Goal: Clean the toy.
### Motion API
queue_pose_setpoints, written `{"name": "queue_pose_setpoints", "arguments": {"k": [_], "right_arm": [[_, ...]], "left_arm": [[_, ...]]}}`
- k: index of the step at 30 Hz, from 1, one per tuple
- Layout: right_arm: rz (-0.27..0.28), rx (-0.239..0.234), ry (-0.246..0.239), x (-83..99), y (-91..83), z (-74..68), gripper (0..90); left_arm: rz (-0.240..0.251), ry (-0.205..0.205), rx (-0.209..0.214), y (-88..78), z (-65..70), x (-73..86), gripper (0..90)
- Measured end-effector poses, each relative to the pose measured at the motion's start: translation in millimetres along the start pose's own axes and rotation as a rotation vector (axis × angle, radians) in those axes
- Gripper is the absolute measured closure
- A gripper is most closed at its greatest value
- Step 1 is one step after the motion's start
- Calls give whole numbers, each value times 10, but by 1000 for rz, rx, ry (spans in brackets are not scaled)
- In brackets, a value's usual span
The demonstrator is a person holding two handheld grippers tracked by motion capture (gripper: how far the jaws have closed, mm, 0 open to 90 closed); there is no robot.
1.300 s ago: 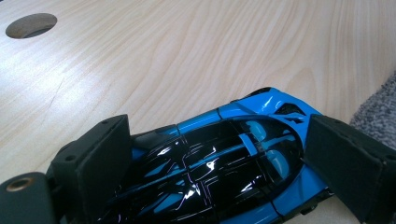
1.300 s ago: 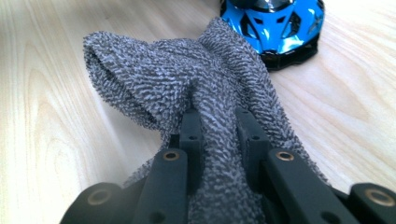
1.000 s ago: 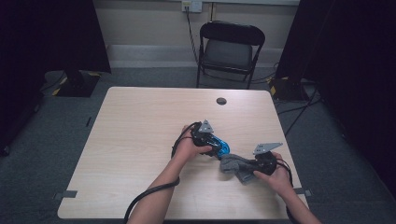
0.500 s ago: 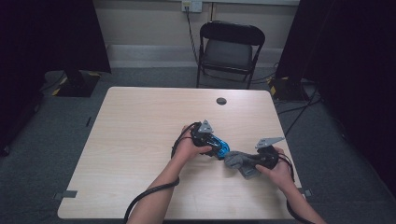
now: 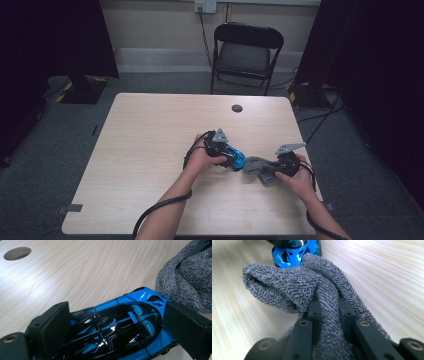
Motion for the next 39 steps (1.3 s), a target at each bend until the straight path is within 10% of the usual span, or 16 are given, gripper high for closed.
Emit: {"name": "queue_pose_setpoints", "arguments": {"k": [39], "right_arm": [[74,130,77,-360,77,113,754]], "left_arm": [[-44,-1,6,-2,-5,-48,80]]}}
Point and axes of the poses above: each handheld gripper's, and its own axes: y roughly forward along the jaws, x roughly out of its underside, z roughly to its right, the point moved 2 cm from there along y, roughly forward along the jaws, and after that the axes turned 3 degrees about x, right-handed, at the moved point
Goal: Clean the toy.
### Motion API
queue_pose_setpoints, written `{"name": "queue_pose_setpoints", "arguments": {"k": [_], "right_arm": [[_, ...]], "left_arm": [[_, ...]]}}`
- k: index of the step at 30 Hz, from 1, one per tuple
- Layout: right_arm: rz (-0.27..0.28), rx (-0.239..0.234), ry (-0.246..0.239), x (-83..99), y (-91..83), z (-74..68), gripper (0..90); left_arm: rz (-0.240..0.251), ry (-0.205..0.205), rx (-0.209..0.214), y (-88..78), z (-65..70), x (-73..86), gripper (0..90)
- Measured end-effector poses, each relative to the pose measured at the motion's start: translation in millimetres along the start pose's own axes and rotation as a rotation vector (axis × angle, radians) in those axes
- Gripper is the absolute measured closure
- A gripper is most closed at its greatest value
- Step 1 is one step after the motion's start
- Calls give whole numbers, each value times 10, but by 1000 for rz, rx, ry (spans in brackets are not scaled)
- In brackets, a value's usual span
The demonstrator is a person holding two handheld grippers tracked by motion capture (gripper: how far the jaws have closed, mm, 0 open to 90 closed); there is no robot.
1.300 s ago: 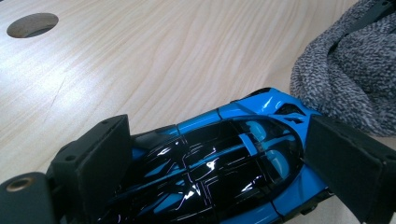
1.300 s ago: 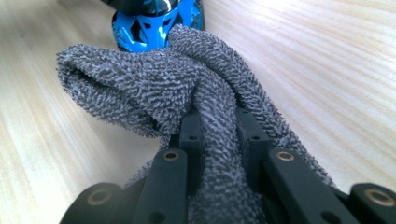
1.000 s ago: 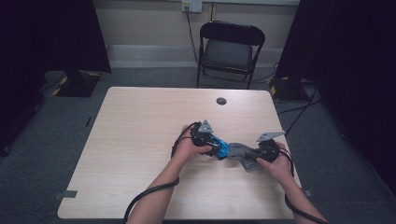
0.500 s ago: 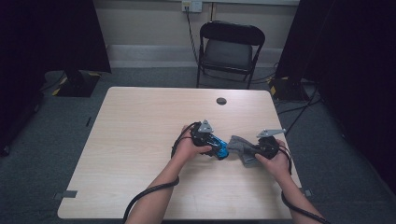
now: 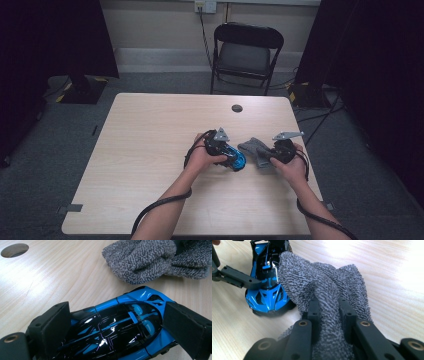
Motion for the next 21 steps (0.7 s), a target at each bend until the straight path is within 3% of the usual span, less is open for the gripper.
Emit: {"name": "queue_pose_setpoints", "arguments": {"k": [4,7,21], "right_arm": [[-4,5,-5,-25,8,-14,753],[-2,5,-7,-45,6,-22,753],[-8,26,-13,-73,21,-38,753]], "left_arm": [[-2,7,-5,-17,4,-15,115],[-1,-14,-13,-38,2,-27,158],[-12,-15,-4,-208,53,-4,158]]}}
Point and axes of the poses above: each handheld gripper's, and its own axes: y roughly forward along the jaws, x roughly out of its underside, z roughly to its right, the point moved 2 cm from there along y, roughly forward along the jaws, and after that the axes turned 3 degrees about x, right-handed, at the moved point
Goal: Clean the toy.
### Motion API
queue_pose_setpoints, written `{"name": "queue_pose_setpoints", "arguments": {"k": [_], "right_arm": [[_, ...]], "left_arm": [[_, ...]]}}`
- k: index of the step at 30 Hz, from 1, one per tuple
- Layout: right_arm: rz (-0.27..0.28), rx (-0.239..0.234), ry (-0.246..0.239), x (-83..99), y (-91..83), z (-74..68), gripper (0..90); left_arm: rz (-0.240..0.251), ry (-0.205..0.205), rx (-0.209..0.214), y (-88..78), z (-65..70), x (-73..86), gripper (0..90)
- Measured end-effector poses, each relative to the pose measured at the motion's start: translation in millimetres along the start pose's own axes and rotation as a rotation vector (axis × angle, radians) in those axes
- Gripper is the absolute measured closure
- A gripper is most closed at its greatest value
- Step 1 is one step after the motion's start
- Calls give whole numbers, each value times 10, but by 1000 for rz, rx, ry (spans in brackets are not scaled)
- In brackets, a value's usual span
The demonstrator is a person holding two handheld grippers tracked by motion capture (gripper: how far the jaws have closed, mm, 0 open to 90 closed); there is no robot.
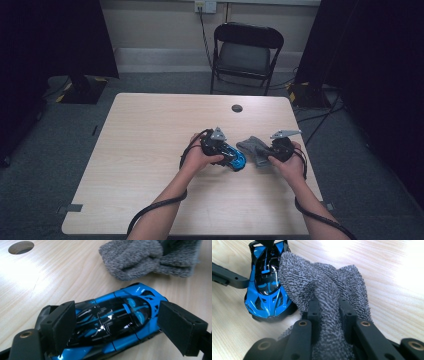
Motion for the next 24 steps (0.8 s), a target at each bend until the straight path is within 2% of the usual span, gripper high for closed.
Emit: {"name": "queue_pose_setpoints", "arguments": {"k": [4,7,9,16,24], "right_arm": [[9,7,1,-19,63,-7,750],[11,16,13,-40,129,0,749],[8,25,14,-60,176,-1,743],[10,50,11,-185,339,-10,736],[-14,79,-15,-314,555,-75,728]], "left_arm": [[5,-3,-7,-32,12,20,160],[-23,13,-11,-34,20,38,160],[-22,1,-4,-26,22,56,160],[-21,0,-20,-30,8,94,151],[-9,-8,-23,-28,-1,115,140]]}}
Point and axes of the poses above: each handheld gripper's, and its own axes: y roughly forward along the jaws, x roughly out of its underside, z roughly to its right, the point moved 2 cm from there along y, roughly forward along the jaws, and after that the axes turned 3 degrees about x, right-handed, at the moved point
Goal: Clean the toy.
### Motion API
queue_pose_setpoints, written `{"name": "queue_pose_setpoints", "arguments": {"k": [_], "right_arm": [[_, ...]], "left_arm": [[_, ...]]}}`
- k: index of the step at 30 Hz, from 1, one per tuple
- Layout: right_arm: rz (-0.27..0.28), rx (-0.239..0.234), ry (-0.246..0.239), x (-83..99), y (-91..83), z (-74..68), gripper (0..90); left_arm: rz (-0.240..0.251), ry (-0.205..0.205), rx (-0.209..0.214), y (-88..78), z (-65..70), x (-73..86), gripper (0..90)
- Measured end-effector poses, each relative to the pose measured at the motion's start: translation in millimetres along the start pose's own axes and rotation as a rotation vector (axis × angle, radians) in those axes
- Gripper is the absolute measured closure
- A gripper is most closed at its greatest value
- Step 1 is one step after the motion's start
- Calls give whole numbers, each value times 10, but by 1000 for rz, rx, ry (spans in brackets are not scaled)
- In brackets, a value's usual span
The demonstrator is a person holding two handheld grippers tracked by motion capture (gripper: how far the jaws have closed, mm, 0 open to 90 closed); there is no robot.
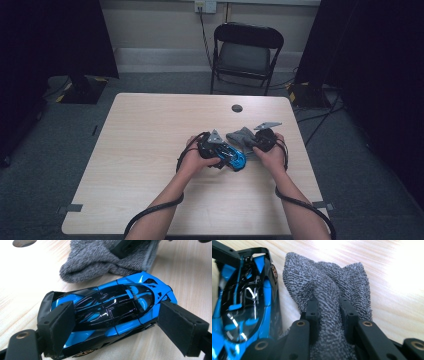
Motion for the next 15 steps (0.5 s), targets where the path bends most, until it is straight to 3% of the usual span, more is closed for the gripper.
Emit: {"name": "queue_pose_setpoints", "arguments": {"k": [5,11,15], "right_arm": [[10,-21,-15,-60,87,-40,707],[29,-44,2,-37,108,-68,549],[35,-26,22,-11,37,-17,469]], "left_arm": [[12,-4,1,2,-2,11,133],[14,-2,-2,-8,-17,33,132],[11,-2,-2,-16,-19,40,132]]}}
Point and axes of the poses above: each handheld gripper's, and its own axes: y roughly forward along the jaws, x roughly out of its underside, z roughly to its right, the point moved 2 cm from there along y, roughly forward along the jaws, and after that the axes turned 3 degrees about x, right-handed, at the moved point
